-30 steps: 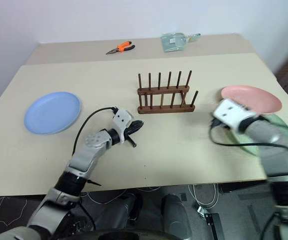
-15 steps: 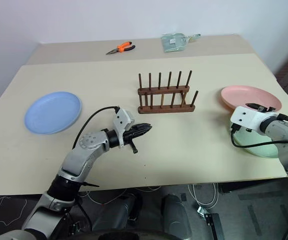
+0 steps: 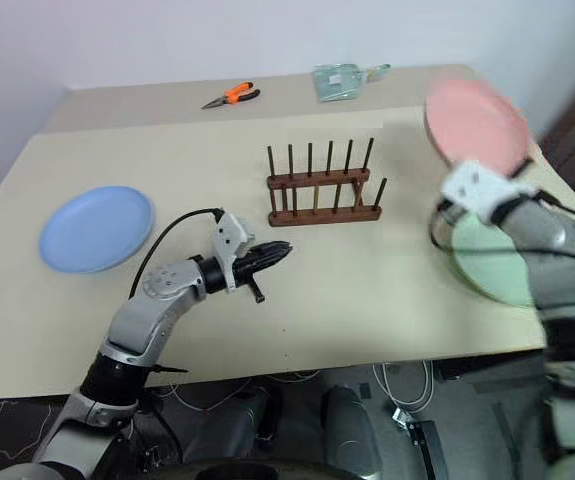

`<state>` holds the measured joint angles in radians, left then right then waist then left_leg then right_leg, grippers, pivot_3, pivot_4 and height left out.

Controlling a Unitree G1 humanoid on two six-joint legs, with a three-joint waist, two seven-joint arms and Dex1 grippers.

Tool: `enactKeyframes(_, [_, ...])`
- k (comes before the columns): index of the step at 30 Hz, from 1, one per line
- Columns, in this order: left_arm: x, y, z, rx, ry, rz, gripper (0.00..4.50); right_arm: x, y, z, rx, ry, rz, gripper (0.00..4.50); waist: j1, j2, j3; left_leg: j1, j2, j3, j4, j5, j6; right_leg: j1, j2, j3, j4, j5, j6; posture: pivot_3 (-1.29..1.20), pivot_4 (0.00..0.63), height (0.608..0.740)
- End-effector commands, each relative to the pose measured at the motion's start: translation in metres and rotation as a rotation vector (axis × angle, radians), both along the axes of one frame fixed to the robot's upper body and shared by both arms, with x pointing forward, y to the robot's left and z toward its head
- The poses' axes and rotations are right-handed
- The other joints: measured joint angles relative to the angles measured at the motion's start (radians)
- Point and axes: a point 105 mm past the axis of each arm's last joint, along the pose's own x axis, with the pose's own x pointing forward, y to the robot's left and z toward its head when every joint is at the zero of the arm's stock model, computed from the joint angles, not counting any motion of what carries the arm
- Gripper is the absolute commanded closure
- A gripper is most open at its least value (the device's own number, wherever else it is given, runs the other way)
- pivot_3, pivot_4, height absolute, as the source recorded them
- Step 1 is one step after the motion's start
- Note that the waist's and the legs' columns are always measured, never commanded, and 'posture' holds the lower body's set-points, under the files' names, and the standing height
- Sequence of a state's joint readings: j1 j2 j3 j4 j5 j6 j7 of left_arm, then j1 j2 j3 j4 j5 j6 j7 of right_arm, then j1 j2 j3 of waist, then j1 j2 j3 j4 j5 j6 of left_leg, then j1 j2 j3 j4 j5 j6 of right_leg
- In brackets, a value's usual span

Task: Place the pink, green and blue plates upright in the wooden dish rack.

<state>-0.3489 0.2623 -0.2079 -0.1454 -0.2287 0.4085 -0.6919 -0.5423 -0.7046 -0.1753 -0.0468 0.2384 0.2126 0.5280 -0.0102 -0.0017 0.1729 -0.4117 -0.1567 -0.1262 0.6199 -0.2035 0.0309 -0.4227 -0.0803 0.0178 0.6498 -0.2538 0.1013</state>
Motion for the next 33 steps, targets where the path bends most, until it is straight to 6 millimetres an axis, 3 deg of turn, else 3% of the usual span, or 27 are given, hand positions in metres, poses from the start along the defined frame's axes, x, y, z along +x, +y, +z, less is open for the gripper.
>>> enactKeyframes(1, [0.004,0.008,0.011,-0.022,-0.039,0.018,4.21,-0.032,0.030,0.041,0.393,0.018,0.296,4.46,0.017,-0.002,0.000,0.000,0.000,-0.002,0.000,0.000,0.000,0.000,0.000,-0.001,0.000,0.000,0.000,0.00,0.150,0.727])
enactKeyframes(6, [0.004,0.010,0.012,-0.024,-0.046,0.022,4.21,-0.032,0.039,0.028,0.545,0.126,0.324,4.46,0.055,-0.002,-0.001,-0.001,-0.004,-0.005,0.002,-0.003,0.001,0.000,-0.002,-0.002,-0.006,0.000,-0.001,0.00,0.150,0.727])
enactKeyframes(11, [0.000,0.010,0.011,-0.024,-0.043,0.022,4.21,-0.029,0.039,0.018,0.568,0.172,0.308,4.46,0.048,-0.001,-0.001,-0.012,-0.004,-0.004,0.007,-0.002,0.003,-0.007,-0.002,-0.001,-0.002,0.001,0.001,0.00,0.150,0.727])
enactKeyframes(20, [-0.001,0.009,0.011,-0.026,-0.042,0.016,4.21,-0.019,0.027,-0.011,0.586,0.302,0.277,4.46,0.048,-0.001,-0.001,-0.012,-0.003,-0.004,0.008,-0.001,0.002,-0.007,-0.001,-0.002,-0.001,0.001,0.000,0.00,0.150,0.727])
enactKeyframes(23, [-0.001,0.008,0.011,-0.026,-0.043,0.014,4.21,-0.013,0.020,-0.019,0.597,0.325,0.250,3.29,0.047,-0.001,-0.001,-0.012,-0.003,-0.004,0.008,-0.001,0.002,-0.007,-0.001,-0.002,-0.001,0.001,0.000,0.00,0.150,0.727])
enactKeyframes(28, [-0.002,0.006,0.011,-0.030,-0.040,0.005,4.21,-0.004,0.009,-0.007,0.550,0.226,0.164,0.84,0.048,-0.001,-0.001,-0.012,-0.003,-0.004,0.008,-0.001,0.002,-0.007,-0.001,-0.002,-0.001,0.001,0.000,0.00,0.150,0.727])
enactKeyframes(33, [-0.004,0.001,0.009,-0.031,-0.035,-0.011,4.21,-0.012,-0.004,0.017,0.505,0.106,0.135,0.84,0.048,-0.001,-0.001,-0.012,-0.003,-0.004,0.008,-0.001,0.002,-0.007,-0.001,-0.002,-0.001,0.001,0.000,0.00,0.150,0.727])
